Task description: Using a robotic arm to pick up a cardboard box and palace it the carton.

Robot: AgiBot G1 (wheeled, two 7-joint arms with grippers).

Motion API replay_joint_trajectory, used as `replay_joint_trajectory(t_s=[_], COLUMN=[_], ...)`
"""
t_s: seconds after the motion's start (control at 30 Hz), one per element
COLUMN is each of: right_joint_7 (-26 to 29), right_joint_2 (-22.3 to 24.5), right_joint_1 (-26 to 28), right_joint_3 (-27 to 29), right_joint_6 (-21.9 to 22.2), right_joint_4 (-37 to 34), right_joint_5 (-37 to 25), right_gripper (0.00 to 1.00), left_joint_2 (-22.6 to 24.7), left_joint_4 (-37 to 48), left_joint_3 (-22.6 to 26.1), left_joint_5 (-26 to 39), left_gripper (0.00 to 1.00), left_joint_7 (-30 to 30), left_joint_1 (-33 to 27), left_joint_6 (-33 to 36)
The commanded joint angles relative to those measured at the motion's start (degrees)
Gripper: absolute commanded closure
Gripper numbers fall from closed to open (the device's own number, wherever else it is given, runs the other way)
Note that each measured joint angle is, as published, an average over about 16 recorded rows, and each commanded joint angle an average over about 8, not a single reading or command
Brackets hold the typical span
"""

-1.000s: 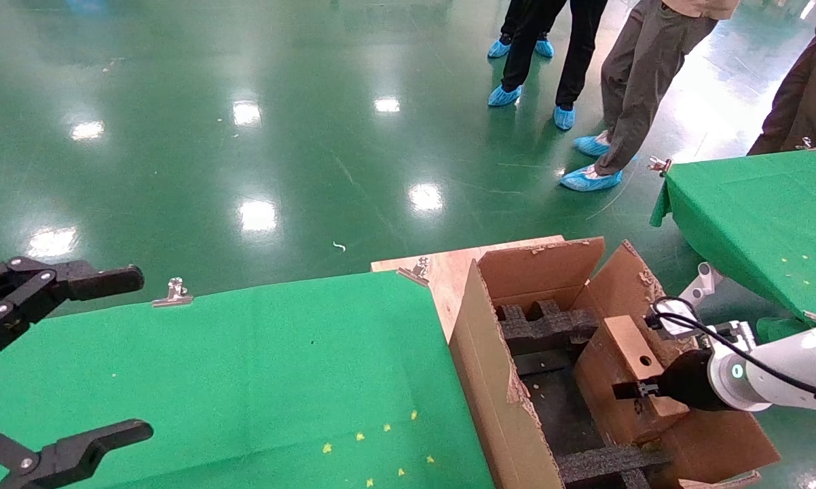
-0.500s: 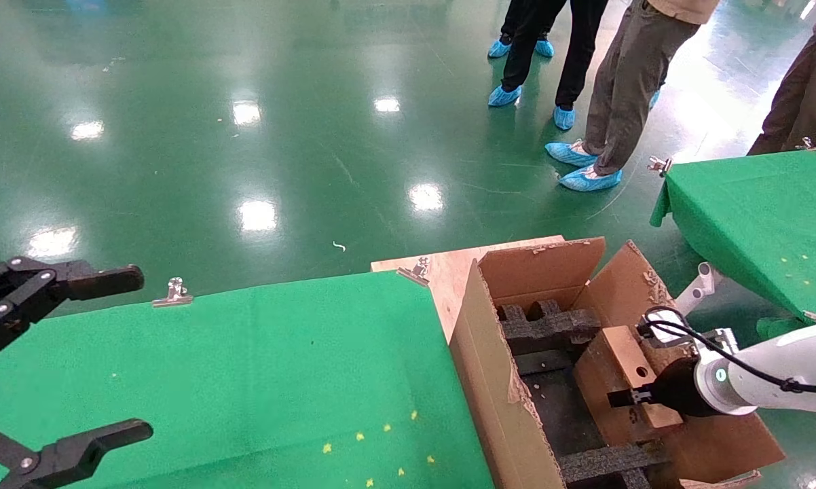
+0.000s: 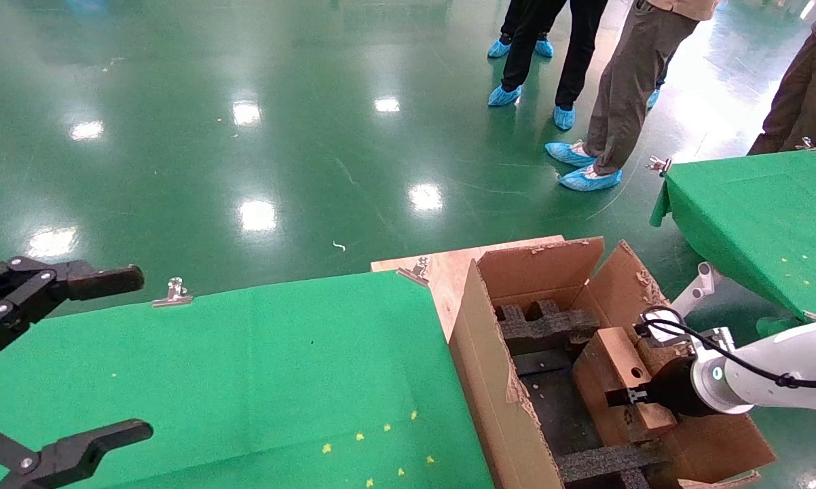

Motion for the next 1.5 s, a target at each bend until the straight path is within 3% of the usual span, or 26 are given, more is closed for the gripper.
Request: replay_joint_trajectory(t_s=[0.03, 0.57, 0.83, 1.17, 1.33, 1.5], right_joint_7=[0.05, -0.18, -1.86, -9.45, -12.45, -13.17], right_joint_2=[0.04, 0.86, 2.14, 4.41, 4.98, 5.11], right_joint_1=[0.04, 2.97, 10.54, 21.45, 24.0, 24.77], right_joint_3=[-0.02, 0.89, 4.53, 12.52, 15.6, 16.6], right_joint_6=[-0.01, -0.48, -0.51, -7.46, -11.32, -12.86], right_joint_4=[0.07, 0.73, 3.71, 11.37, 12.48, 12.65], right_joint_5=[-0.06, -0.37, 0.42, 11.63, 17.65, 19.54], right_gripper=[0.0, 0.0, 0.0, 0.0, 0.0, 0.0], left_joint_2=[0.0, -0.01, -0.02, -0.03, -0.04, -0.04], left_joint_4=[0.0, 0.03, 0.03, 0.03, 0.04, 0.05], left_joint_3=[0.0, 0.05, 0.07, 0.1, 0.11, 0.11], left_joint_5=[0.0, -0.03, -0.04, -0.06, -0.07, -0.08], left_gripper=[0.0, 0.0, 0.0, 0.0, 0.0, 0.0], left_joint_7=[0.0, 0.03, 0.04, 0.06, 0.06, 0.07], left_joint_1=[0.0, -0.03, -0.03, -0.04, -0.03, -0.03], left_joint_6=[0.0, 0.0, -0.01, -0.02, -0.04, -0.05])
